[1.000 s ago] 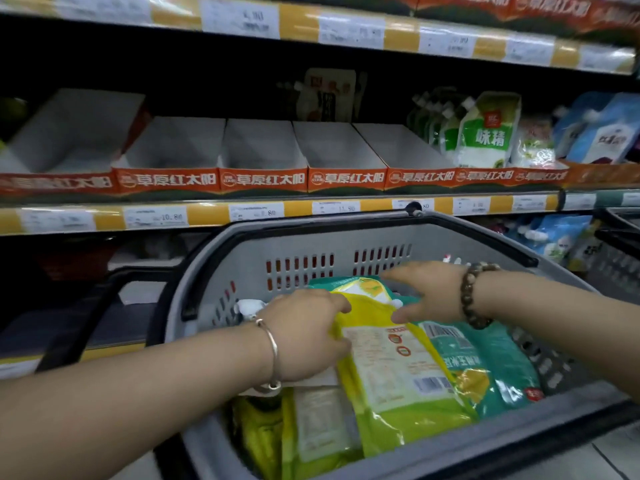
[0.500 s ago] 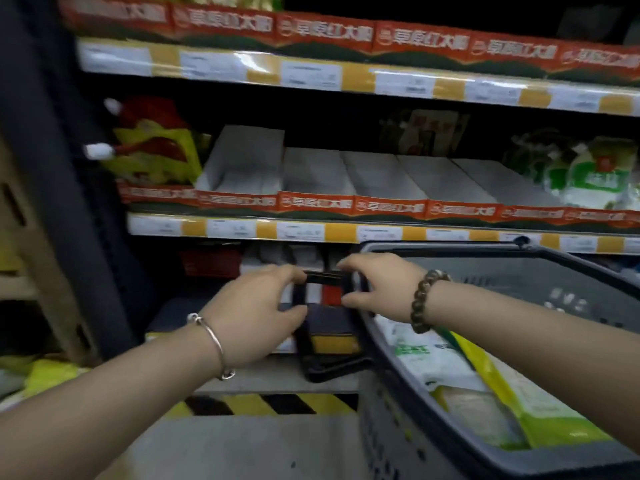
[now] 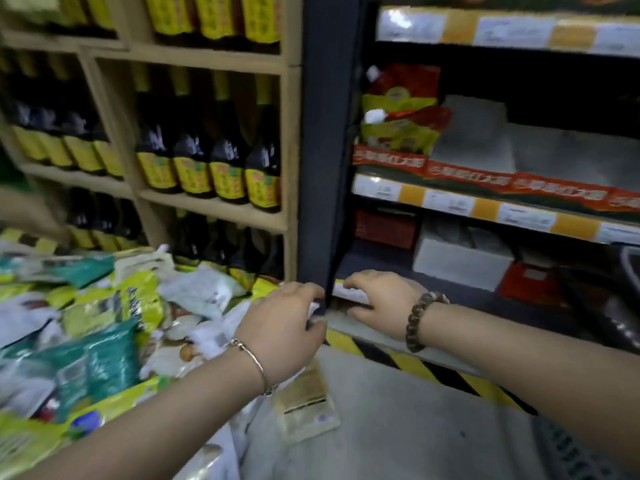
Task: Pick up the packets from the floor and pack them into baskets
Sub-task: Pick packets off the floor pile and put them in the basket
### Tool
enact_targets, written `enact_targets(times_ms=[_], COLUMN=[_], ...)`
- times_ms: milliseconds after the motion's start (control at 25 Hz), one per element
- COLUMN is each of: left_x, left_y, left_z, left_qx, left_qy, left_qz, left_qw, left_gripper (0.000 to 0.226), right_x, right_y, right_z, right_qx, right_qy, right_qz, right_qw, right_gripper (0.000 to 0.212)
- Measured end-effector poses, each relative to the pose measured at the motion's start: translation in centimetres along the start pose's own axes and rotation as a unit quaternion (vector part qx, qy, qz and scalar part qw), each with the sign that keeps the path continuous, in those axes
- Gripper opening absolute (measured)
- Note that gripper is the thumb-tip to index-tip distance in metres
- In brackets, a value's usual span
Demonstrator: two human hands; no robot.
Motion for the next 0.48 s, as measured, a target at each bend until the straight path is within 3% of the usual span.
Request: enact_targets(times_ms=[120,320,480], left_x=[-2.4,-6.1,-8.0], left_y=[-1.2,-3.4,-5.7], left_z=[-5.7,-13.4,-17.0], left_qx=[0.033,0.058,0.065], left_qy=[0.054,0.138,0.187], left_qz=[-0.016,-0.034,-0.063], left_qw=[0.998,0.988,0.978], left_gripper=[0.062,0.046,0.043], right_x=[2.4,5.1,8.8], right_y=[-3.5,-11.7,-17.5], right_z=[-3.6,-7.0,-7.3], right_qx=[-0.029,-0.115,-0.014], right_qy=[0.03,0.083,0.035], right_qz=[-0.033,-0.145,-0.188], right_qw=[0.999,0.979,0.981], right_gripper=[0.04,0.04,0.05])
Point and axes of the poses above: each hand's wrist, its own x-axis towards the middle knuckle, its own y-axis out of the back of the hand, z = x × y, the point moved 10 cm from there along x, towards the middle knuckle, and after that the axes turned 2 degrees about -z, right-handed, at the moved point
